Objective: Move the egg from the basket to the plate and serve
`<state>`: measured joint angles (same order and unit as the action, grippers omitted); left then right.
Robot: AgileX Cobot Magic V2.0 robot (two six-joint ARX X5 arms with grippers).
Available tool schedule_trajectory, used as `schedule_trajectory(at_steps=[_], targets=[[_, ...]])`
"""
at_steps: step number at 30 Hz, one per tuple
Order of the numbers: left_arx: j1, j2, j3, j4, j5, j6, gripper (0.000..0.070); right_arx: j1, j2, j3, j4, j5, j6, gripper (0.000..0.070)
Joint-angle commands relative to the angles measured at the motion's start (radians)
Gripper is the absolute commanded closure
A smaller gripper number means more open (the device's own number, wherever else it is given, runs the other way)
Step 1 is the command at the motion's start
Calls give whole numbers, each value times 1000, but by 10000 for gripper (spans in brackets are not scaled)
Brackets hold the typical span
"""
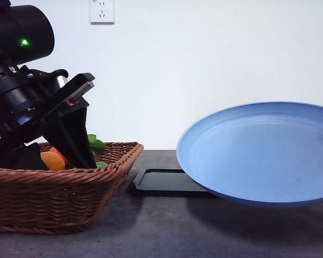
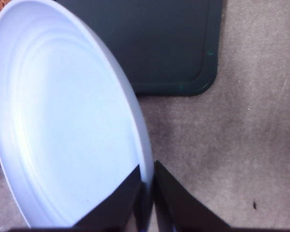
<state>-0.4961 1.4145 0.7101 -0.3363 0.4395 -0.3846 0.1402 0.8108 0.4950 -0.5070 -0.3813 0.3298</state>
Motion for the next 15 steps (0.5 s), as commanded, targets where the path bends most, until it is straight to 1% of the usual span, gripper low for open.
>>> schedule_trajectory(at_steps=[1,2,4,6,9,11,13,15], targets=[[-7,16,33,-12,5,11,518,0,2,17,12,-2,11,700],[-7,16,47,-25,10,17,518,0,3,17,12,-3,11,700],[-7,16,88,-66,38,55,518,1,3,17,11,-3,12,700],[-7,16,144,-116,73,85,518,2,4,17,7,-8,37,700],[-9,16,235,-173,144,97,518,2,5,17,-5,-17,59,700],[-17,16,290,-177,210,98,518,2,5,17,-11,-31,60,700],[-38,16,333,-156,248,98,518,2,5,17,-15,-64,65,700],[-69,16,356,-108,248,109,518,2,8,17,-14,-111,84,700]])
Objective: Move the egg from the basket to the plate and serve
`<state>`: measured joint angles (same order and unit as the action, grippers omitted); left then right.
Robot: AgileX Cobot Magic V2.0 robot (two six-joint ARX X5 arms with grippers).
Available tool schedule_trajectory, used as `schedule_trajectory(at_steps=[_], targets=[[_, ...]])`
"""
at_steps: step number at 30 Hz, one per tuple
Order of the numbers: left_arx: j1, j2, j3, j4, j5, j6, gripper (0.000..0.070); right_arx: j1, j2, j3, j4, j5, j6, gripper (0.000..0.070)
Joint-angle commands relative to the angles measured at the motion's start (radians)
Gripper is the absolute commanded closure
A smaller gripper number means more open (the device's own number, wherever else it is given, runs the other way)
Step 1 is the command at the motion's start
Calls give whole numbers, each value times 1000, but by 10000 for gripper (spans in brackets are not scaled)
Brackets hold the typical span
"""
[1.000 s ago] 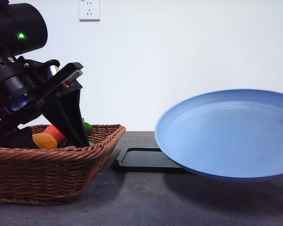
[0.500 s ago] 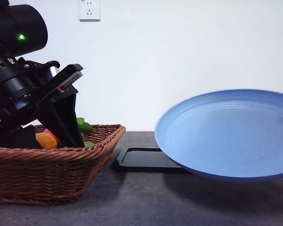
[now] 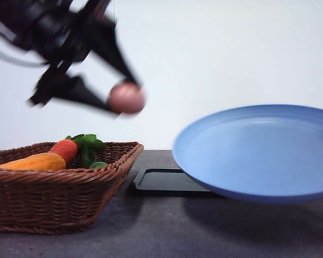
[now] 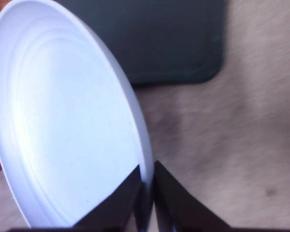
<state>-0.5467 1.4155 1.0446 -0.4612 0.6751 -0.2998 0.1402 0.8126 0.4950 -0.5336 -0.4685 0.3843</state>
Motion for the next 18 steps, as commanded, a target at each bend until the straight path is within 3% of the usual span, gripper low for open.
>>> schedule_trajectory(at_steps=[1,5,10,18], targets=[[-34,15,26,50,11,26,518,2,9,17,14,-51,37,700],[-108,16,28,142,-28,34,518,2,30,18,10,-161,80,700],[-216,17,28,134,-184,145,518,2,62,18,4,-270,91,700],[-336,18,28,113,-384,317,518,2,81,18,-11,-292,90,700]])
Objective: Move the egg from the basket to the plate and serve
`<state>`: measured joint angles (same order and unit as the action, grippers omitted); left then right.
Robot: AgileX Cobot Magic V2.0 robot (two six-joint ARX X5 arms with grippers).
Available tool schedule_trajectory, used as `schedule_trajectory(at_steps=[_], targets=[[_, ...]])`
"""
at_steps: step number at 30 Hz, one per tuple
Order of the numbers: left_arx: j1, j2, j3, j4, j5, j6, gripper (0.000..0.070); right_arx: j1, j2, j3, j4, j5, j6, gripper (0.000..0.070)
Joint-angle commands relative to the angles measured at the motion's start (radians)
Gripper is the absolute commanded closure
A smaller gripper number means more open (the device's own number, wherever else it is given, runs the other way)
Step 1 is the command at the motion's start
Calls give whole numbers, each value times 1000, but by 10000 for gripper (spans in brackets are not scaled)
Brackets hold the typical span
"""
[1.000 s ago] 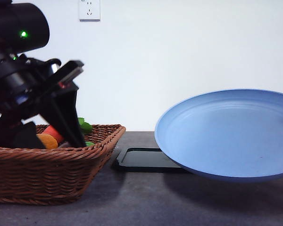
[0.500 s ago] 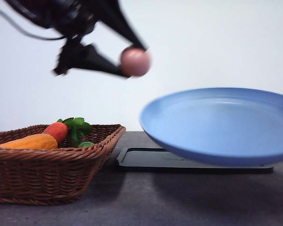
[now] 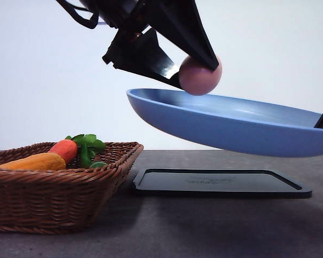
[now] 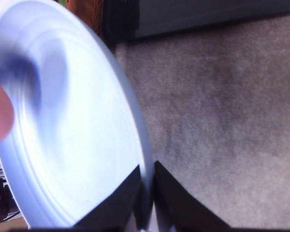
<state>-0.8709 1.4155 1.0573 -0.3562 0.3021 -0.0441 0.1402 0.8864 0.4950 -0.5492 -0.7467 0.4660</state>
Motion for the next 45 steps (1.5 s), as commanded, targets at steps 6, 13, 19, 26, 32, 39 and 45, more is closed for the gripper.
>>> schedule_trajectory(at_steps=[6,13,19,26,32,39,45], targets=[[-30,37,15,-5,-26,91,518,3,8,18,-18,-13,4,700],[-30,93,15,-55,-26,93,510,2,8,18,-32,-12,-11,700],[-32,96,15,-42,-26,86,431,2,8,18,-46,-10,-24,700],[-32,96,43,-62,-26,78,288,2,12,18,-94,34,-29,700],[-8,94,182,-215,-26,85,290,1,73,18,-103,77,-61,700],[32,66,348,-406,-26,108,291,-1,242,63,-17,98,-98,700],[76,-33,362,-474,-26,104,292,-36,458,200,43,109,-144,700]])
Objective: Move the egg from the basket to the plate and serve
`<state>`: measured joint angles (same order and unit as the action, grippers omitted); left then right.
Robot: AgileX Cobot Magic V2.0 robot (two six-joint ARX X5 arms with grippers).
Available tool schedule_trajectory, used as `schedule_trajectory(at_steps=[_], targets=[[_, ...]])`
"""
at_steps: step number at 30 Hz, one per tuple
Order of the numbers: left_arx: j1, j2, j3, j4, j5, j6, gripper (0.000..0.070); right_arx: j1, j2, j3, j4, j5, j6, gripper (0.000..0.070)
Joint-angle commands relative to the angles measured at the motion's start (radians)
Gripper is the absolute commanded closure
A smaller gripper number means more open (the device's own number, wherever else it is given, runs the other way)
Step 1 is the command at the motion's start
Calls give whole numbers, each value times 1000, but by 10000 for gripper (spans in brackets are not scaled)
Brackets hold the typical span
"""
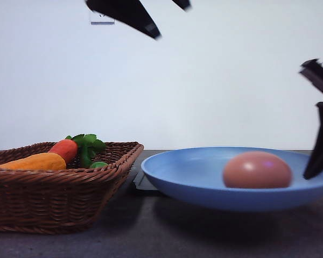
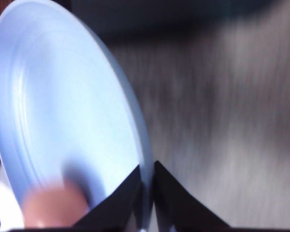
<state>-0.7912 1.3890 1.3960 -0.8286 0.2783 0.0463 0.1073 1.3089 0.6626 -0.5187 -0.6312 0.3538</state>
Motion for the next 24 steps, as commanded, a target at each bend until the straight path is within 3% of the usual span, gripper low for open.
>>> schedule_trajectory(at_steps=[1,15,22,24], targets=[[5,-26,23,-14,-2,14,292,-8,74,65,12,-1,-44,700],[93,-298,23,-114,-2,13,293,-34,535,524,-6,28,-74,700],[115,-370,23,-144,-2,13,293,-33,654,619,-46,30,-97,696],[119,-378,23,-148,-2,13,293,-33,659,620,-45,30,-97,649]])
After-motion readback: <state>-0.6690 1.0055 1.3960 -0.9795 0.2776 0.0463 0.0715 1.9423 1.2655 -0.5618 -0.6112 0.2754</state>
